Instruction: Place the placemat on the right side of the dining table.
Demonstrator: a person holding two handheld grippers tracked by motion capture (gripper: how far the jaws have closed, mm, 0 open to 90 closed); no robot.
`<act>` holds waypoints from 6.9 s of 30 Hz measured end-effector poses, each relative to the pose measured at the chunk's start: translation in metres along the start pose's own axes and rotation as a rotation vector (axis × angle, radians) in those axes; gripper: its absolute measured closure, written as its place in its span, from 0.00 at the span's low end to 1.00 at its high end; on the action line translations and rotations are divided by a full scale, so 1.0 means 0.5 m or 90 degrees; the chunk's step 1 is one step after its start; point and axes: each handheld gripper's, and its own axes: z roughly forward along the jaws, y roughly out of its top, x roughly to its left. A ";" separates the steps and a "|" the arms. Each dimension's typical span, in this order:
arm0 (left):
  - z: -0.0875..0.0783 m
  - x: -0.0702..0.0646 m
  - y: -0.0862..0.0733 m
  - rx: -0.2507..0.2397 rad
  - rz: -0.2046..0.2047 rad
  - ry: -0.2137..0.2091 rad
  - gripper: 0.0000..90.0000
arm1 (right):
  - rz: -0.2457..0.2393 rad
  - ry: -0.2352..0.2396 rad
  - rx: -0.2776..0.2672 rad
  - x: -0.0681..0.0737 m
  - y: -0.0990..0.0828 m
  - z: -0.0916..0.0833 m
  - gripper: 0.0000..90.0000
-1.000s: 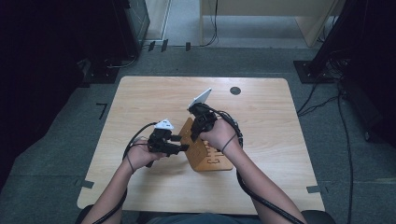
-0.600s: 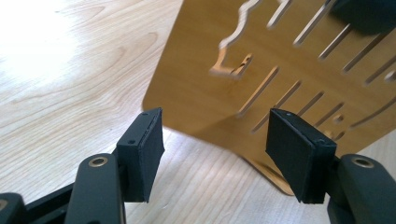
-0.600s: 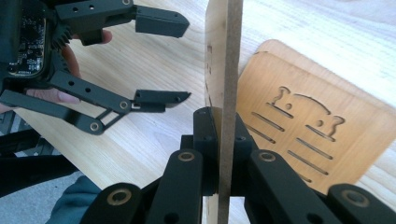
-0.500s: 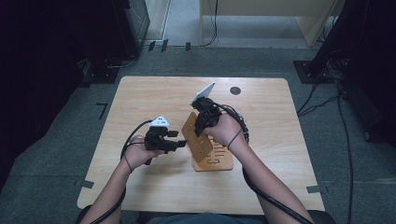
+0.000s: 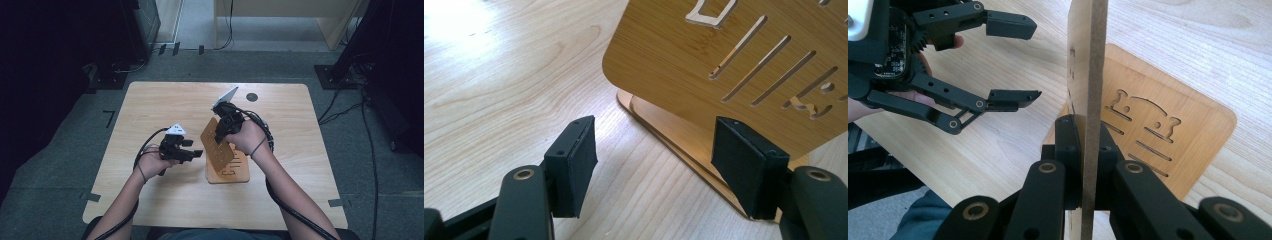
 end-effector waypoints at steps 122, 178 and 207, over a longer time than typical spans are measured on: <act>0.030 -0.009 0.006 0.016 0.032 0.011 0.33 | 0.201 -0.062 -0.094 -0.317 -0.076 -0.119 0.97; 0.044 -0.017 0.004 0.029 0.051 0.008 0.33 | 0.300 -0.131 -0.086 -0.467 0.003 -0.120 0.97; 0.048 -0.021 0.003 0.035 0.056 0.007 0.33 | 0.299 -0.159 -0.090 -0.477 -0.001 -0.139 0.90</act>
